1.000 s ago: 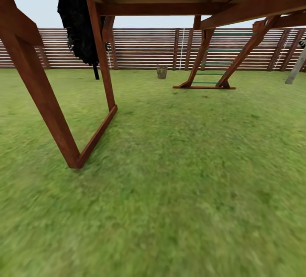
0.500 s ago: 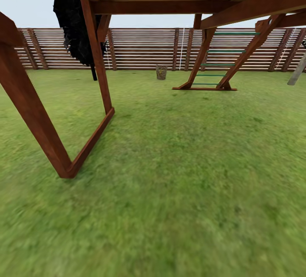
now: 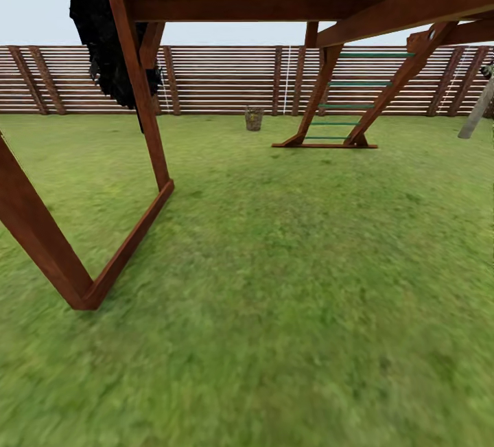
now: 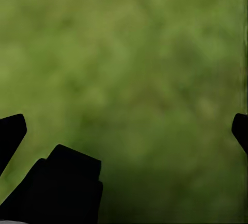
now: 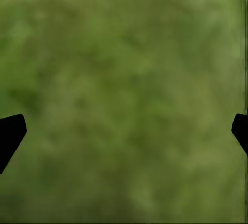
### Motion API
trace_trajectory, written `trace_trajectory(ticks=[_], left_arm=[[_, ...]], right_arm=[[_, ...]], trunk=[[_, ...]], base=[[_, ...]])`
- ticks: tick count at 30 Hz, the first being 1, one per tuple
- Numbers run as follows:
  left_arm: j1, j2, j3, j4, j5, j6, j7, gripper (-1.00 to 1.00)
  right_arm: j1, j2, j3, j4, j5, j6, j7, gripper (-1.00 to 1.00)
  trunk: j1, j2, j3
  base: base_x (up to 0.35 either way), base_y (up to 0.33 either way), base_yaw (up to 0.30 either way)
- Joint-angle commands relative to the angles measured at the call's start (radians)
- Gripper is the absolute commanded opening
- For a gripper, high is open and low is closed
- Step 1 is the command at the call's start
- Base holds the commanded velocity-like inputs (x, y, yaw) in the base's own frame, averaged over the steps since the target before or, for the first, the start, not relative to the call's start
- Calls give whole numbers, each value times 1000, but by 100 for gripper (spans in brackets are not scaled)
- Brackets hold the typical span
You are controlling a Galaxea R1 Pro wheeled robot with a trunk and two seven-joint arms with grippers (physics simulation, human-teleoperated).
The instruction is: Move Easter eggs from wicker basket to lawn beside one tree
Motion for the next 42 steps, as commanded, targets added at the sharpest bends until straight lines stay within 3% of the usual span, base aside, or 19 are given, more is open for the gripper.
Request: trace_trajectory(ticks=[1, 42], left_arm=[[0, 0, 0, 0, 4, -3, 2, 100], [0, 0, 0, 1, 5, -3, 2, 100]], right_arm=[[-1, -1, 1, 1, 6, -3, -2, 100], [-1, 0, 1, 2, 3, -1, -3, 100]], trunk=[[0, 0, -1], [0, 0, -1]], base=[[314, -98, -26], [314, -101, -1]])
